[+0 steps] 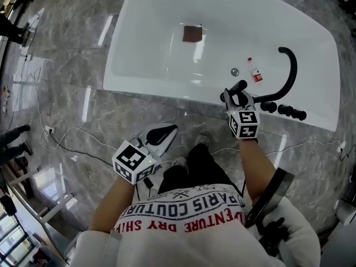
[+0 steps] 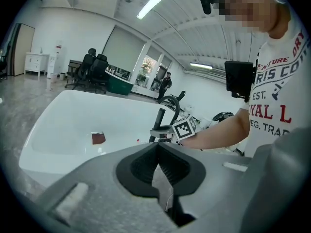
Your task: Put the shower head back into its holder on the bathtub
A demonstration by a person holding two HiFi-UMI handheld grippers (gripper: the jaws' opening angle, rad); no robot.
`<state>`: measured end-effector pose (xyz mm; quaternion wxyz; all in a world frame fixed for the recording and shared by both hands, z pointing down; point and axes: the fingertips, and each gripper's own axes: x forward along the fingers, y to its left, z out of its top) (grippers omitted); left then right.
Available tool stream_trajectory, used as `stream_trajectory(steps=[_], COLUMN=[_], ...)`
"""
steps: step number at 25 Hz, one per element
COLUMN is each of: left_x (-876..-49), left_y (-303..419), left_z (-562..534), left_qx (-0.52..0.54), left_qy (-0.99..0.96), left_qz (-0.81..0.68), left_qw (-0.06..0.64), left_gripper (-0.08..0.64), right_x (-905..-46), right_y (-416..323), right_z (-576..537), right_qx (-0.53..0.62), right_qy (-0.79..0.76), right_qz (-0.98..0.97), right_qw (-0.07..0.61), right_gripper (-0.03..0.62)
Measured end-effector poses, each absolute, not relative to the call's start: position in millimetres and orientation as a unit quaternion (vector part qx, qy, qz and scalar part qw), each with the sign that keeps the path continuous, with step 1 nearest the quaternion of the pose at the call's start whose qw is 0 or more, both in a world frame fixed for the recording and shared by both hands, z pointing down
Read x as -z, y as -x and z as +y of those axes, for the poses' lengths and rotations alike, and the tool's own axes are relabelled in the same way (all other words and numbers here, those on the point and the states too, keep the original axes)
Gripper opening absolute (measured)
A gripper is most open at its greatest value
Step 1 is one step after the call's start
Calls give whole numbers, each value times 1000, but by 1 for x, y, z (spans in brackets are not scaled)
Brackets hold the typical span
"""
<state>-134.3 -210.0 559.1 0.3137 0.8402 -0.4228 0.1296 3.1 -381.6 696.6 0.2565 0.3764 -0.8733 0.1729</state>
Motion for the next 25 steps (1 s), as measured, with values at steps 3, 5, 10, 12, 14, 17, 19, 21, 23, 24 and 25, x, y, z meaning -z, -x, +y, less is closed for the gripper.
stream_trajectory(steps=[3,5,10,12,14,17,19,21,23,24,25], left_x=[-559,-560,-562,-562,-561,-556,-549,-537,-519,-507,-495], left_y=[136,135,138,139,138,135,134,134,130,125,119], left_z=[-210,-211,-213,-214,-213,-213,-210,-205,-201,-199,-197], left_qx=[-127,-127,-124,-122,-124,-126,-125,-122,-113,-107,-100], left_qy=[-839,-839,-837,-837,-838,-844,-846,-848,-857,-865,-876], left_qz=[-425,-425,-427,-427,-421,-410,-404,-397,-382,-370,-356], left_qw=[315,316,320,321,323,323,325,329,328,322,311], left_gripper=[2,2,2,2,2,2,2,2,2,2,2], right_x=[-705,-715,-724,-728,-728,-715,-700,-678,-642,-618,-590], right_y=[-1,-5,-5,-2,-1,-2,-7,-12,-19,-23,-25], right_z=[-376,-369,-363,-364,-363,-363,-359,-347,-332,-322,-311], right_qx=[-176,-172,-163,-170,-180,-196,-214,-234,-235,-228,-221], right_qy=[-368,-362,-354,-350,-346,-347,-359,-372,-381,-383,-379], right_qz=[-871,-869,-870,-868,-866,-865,-862,-858,-861,-866,-874], right_qw=[274,290,302,310,315,304,288,267,244,228,210], right_gripper=[133,133,133,137,137,178,190,189,147,87,43])
